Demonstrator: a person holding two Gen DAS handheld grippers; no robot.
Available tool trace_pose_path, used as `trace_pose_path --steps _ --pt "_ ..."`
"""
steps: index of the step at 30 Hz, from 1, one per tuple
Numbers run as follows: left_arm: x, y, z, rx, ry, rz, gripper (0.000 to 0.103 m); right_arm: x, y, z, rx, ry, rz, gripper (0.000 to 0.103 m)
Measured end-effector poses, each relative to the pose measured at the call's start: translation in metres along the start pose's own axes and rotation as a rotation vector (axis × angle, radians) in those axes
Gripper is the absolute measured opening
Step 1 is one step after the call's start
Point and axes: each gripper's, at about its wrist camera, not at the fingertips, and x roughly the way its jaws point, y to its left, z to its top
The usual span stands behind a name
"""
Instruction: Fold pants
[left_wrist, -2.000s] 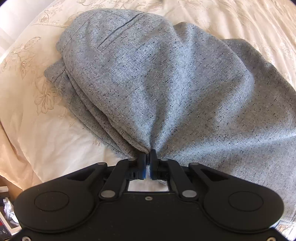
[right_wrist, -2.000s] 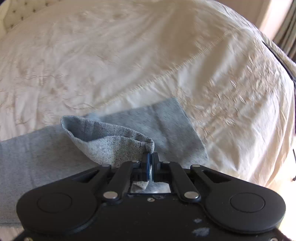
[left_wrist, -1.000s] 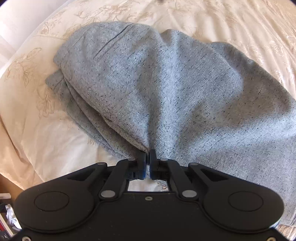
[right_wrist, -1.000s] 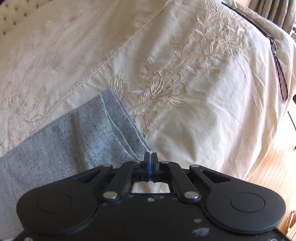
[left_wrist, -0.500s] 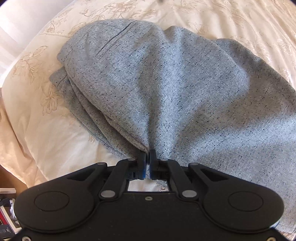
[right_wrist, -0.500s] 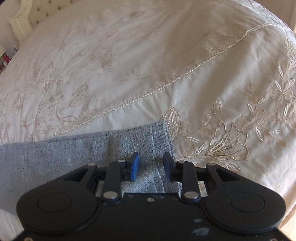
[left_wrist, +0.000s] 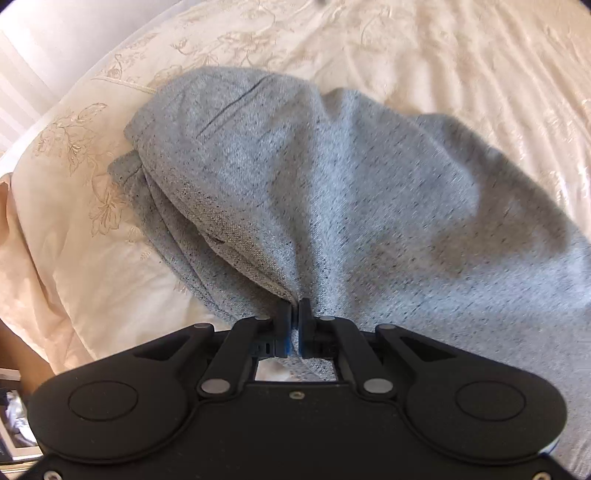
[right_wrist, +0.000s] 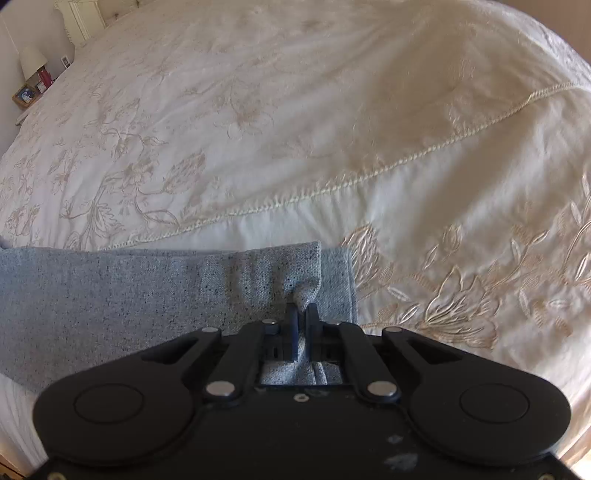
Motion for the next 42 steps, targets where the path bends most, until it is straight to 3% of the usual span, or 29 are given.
trace_pose_path --steps 4,7,9,12,15,20,24,27,32,36,42 --pt "0.011 -0.01 -0.005 0.051 0.037 0.037 0.004 0.024 -0.005 0.001 0.005 0.055 -0.035 0.004" --pt "0.021 -0.005 -0.007 0.038 0.076 0.051 0.004 0.037 -0.013 0.001 0.066 0.086 -0.055 0.011" --pt "0.02 -0.003 -0.008 0.028 0.071 0.041 0.004 0.02 -0.01 0.002 0.054 0.021 -0.083 0.019" --pt "0.019 0.001 -0.009 0.038 0.066 0.033 0.006 -0.005 0.001 0.0 -0.015 -0.049 -0.07 0.019" --pt "0.021 0.008 -0.015 0.005 0.079 0.016 0.008 -0.002 0.011 -0.014 -0.031 0.005 -0.012 0.018" --pt "0.019 0.022 -0.035 0.013 0.129 0.007 0.009 0.027 0.009 -0.047 -0.006 0.153 -0.112 0.018" --pt "0.004 0.044 -0.04 0.029 0.099 -0.01 0.009 0.006 0.012 -0.047 0.042 0.1 -0.129 0.019" --pt "-0.008 0.067 -0.025 0.02 0.058 -0.022 0.017 -0.015 0.027 -0.039 0.057 0.029 -0.111 0.019" --pt "-0.006 0.107 0.028 0.019 0.014 -0.023 0.018 -0.031 0.093 -0.033 0.034 -0.016 -0.01 0.021" --pt "0.009 0.131 0.062 0.017 0.011 -0.047 0.019 -0.034 0.174 -0.039 0.005 -0.003 0.06 0.021" --pt "0.045 0.167 0.115 0.014 0.034 -0.061 0.019 -0.04 0.326 -0.058 -0.136 0.043 0.212 0.021"
